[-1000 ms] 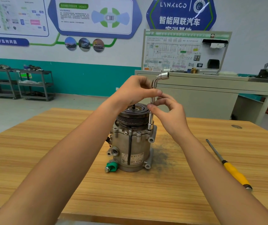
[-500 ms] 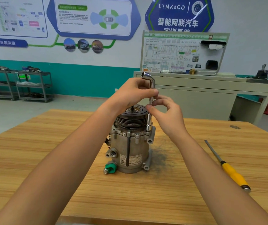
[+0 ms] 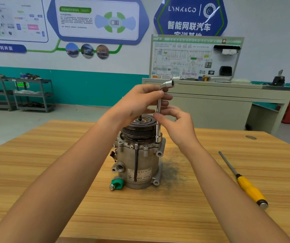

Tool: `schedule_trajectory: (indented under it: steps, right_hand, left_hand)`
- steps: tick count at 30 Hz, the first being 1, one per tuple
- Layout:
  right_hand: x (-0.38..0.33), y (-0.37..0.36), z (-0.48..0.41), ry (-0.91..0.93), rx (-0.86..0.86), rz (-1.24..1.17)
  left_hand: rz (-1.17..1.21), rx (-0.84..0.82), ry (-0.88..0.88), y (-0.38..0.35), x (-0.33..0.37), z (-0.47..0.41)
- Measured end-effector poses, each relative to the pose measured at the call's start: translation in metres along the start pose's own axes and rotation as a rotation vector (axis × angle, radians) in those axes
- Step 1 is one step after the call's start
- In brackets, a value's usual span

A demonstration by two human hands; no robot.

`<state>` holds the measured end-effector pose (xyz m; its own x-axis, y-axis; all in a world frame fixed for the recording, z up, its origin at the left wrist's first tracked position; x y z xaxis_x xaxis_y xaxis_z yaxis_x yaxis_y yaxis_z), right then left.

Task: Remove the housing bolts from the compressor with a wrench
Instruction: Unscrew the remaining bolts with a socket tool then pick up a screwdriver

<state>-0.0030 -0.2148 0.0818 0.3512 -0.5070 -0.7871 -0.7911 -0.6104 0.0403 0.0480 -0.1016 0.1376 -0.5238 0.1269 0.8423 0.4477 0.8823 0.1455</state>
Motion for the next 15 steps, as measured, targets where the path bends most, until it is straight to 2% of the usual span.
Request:
schedule_trajectory:
  steps: [2, 5, 12, 15]
  right_hand:
    - [-0.0009, 0.0008, -0.0027, -0.032, -0.049, -0.024]
    - [-0.0007, -0.0004, -0.0037, -0.070, -0.101, -0.034]
    - [-0.0004, 0.0010, -0.0013, 0.002, 0.059, -0.002]
    - [-0.0013, 0.0006, -0.0022, -0.025, -0.046, -0.055]
  left_hand:
    - [0.010, -0.013, 0.017, 0.0024, 0.0004, -0.0004]
    - [-0.005, 0.081, -0.006, 0.0031, -0.0017, -0.0009]
    - [0.063, 0.167, 0.005, -0.0042, -0.0076, -0.0028]
    - [0.204, 0.036, 0.070, -0.0048, -0.0085, -0.0023]
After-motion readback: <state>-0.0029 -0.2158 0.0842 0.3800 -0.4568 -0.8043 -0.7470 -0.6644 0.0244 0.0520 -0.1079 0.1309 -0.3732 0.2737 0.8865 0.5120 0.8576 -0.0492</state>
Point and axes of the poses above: each hand's wrist, its own z-axis away from the middle knuckle, its own y-axis out of the back of the hand, x = y × z, the point moved 2 cm from there along -z, towards the middle knuckle, and after that the axes turned 15 degrees about x, right-handed, at the moved point
